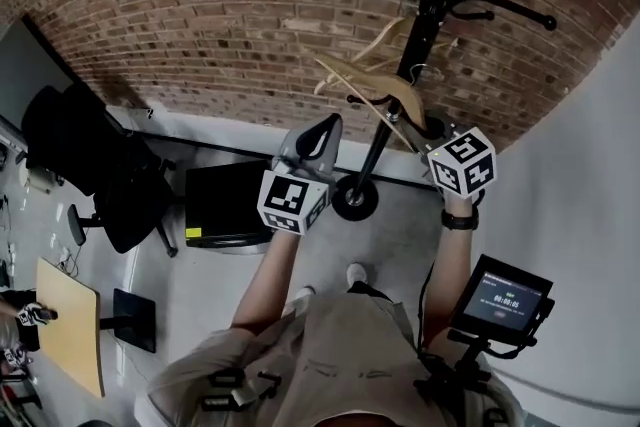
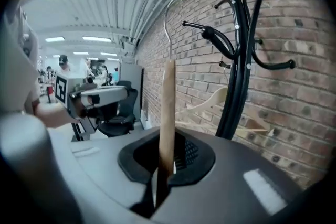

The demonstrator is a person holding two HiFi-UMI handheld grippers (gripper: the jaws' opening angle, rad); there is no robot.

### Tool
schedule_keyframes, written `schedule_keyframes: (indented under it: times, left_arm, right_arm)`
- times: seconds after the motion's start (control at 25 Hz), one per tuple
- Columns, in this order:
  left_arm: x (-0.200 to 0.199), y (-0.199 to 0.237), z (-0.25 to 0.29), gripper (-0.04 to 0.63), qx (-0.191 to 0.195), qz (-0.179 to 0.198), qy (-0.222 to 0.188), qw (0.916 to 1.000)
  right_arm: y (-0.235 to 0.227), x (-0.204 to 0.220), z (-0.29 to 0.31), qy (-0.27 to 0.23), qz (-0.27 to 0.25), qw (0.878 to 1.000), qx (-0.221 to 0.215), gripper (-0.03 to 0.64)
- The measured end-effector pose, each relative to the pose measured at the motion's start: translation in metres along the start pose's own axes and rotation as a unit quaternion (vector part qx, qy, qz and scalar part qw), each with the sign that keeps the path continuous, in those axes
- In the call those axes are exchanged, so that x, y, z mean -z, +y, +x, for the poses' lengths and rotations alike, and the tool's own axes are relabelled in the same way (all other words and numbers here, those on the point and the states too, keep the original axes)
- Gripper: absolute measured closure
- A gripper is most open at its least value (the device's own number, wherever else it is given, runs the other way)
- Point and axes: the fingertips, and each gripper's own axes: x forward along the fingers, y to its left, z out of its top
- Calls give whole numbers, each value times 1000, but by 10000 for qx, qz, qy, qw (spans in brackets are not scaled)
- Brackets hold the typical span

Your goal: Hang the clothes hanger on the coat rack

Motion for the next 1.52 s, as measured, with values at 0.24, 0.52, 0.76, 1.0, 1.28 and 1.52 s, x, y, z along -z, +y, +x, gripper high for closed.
schedule_keyframes:
  times: [0.24, 0.52, 0.76, 1.0, 1.28, 1.52]
  left_arm:
    - [19, 11, 21, 595, -252, 56, 196, 9995]
    - [17, 28, 14, 595, -459, 206, 308, 9983]
    - [11, 38, -2, 595, -503, 232, 252, 9981]
    - [-8, 36, -44, 595, -198, 195, 64, 9996]
    - [1, 38, -36, 595, -86, 14, 106, 9999]
    - [14, -10, -91, 595, 766, -561, 112, 9954]
  right_arm:
    - [-32, -15, 29, -348, 259, 9964, -729, 604]
    - [-34, -6, 56, -434, 503, 9927, -1010, 606]
    - [-25, -11, 51, -622, 692, 9895, -1104, 609]
    - [-24, -32, 45, -633, 1191, 9879, -760, 607]
    - [-83, -2, 43, -469, 598, 9893, 1249, 462]
    - [-5, 7, -72, -199, -862, 9296, 3578, 379]
